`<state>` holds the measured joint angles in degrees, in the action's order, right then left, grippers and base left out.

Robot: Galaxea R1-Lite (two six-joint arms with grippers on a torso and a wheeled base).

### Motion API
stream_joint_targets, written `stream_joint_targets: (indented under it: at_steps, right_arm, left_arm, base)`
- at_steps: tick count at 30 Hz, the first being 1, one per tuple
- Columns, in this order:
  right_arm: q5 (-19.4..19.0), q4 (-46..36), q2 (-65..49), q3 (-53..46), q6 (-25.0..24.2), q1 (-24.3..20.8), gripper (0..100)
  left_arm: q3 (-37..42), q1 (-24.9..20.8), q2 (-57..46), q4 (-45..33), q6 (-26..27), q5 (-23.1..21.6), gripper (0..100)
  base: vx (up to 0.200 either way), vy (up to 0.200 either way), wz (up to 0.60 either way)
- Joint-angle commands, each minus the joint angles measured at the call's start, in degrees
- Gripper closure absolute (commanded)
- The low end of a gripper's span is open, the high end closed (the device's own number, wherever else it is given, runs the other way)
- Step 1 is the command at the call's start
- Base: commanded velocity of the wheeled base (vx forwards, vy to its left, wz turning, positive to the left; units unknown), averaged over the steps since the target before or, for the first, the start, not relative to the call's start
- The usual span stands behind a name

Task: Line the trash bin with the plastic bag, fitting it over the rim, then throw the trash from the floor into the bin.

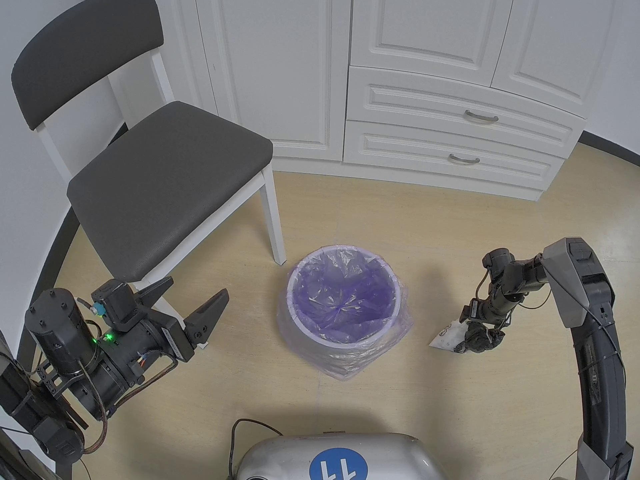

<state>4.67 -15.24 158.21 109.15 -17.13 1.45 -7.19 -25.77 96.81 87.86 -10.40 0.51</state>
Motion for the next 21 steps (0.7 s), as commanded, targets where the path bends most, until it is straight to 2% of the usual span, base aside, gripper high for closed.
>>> stream_joint_targets:
  at_steps: [1,13,14,21]
  right_arm:
    - [-0.01,-0.14,2.1,1.15,0.16,0.04,0]
    - [-0.01,-2.78,2.54,2.55,0.08,0.04,0]
    - [-0.01,-3.75,2.72,3.17,-0.01,0.04,100]
    - [0.08,-4.8,2.81,3.43,0.25,0.04,100]
  left_arm:
    - [-0.01,-0.51,-0.13,0.03,0.03,0.02,0]
    - [0.34,-0.51,0.14,0.03,-0.06,0.02,0]
    - [0.34,-0.51,0.14,0.03,-0.06,0.02,0]
    - [0.34,-0.51,0.14,0.03,-0.06,0.19,0]
  base:
    - [0.0,0.0,0.0]
    - [0.0,0.0,0.0]
    - [0.0,0.0,0.0]
    - [0.0,0.0,0.0]
